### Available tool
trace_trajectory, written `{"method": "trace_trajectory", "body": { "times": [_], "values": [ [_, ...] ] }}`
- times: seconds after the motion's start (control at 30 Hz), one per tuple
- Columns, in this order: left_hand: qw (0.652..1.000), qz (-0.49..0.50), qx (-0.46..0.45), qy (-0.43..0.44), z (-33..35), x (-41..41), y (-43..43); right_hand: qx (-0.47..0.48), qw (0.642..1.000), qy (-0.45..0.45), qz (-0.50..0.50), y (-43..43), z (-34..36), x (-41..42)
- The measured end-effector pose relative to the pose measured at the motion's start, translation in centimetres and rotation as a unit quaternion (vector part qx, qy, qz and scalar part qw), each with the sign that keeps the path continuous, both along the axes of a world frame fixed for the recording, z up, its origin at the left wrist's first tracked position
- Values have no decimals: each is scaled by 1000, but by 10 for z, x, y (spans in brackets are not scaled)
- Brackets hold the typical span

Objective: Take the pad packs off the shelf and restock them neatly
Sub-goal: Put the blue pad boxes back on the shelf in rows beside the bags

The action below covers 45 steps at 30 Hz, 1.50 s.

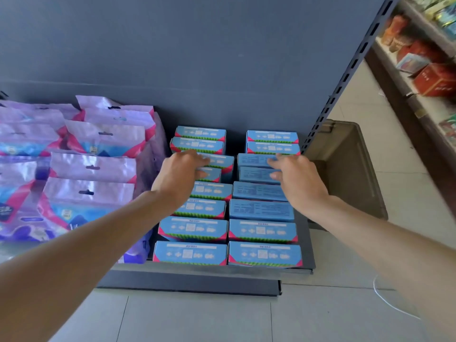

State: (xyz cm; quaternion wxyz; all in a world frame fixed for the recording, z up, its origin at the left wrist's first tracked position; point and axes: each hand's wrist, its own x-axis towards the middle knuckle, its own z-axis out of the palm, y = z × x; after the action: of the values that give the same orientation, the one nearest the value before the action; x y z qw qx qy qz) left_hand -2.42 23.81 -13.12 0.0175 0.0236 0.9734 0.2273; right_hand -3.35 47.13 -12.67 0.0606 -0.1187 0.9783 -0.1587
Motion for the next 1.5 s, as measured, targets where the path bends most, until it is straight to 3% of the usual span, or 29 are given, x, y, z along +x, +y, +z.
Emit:
{"method": "trace_trajectory", "body": {
  "times": [0.13,0.27,0.5,0.73,0.83,0.93,1.03,1.17,1.3,1.5],
  "values": [
    [999,15,28,-8,1,0,5,-26,999,1,-24,-7,0,-3],
    [997,39,-61,-6,7,2,0,-66,988,-3,-136,1,12,-4],
    [987,130,-39,-89,11,-6,7,-175,911,-128,-352,2,-1,-12],
    [985,138,-14,-104,18,-12,1,-180,914,-152,-331,1,2,-15],
    [987,99,-67,-109,20,-14,-1,-114,945,-142,-272,0,7,-16],
    [988,34,-128,-77,23,-24,-4,-19,975,-71,-210,-3,18,-23],
    [986,-25,-159,-36,22,-41,-12,43,986,11,-163,-1,28,-39],
    [969,-96,-228,-4,15,-67,-22,90,993,24,-79,10,28,-64],
    [960,-97,-263,-5,6,-85,-26,72,995,-5,-62,11,15,-77],
    [987,-44,-154,1,-4,-83,-24,-39,990,22,-132,1,-7,-78]
  ]
}}
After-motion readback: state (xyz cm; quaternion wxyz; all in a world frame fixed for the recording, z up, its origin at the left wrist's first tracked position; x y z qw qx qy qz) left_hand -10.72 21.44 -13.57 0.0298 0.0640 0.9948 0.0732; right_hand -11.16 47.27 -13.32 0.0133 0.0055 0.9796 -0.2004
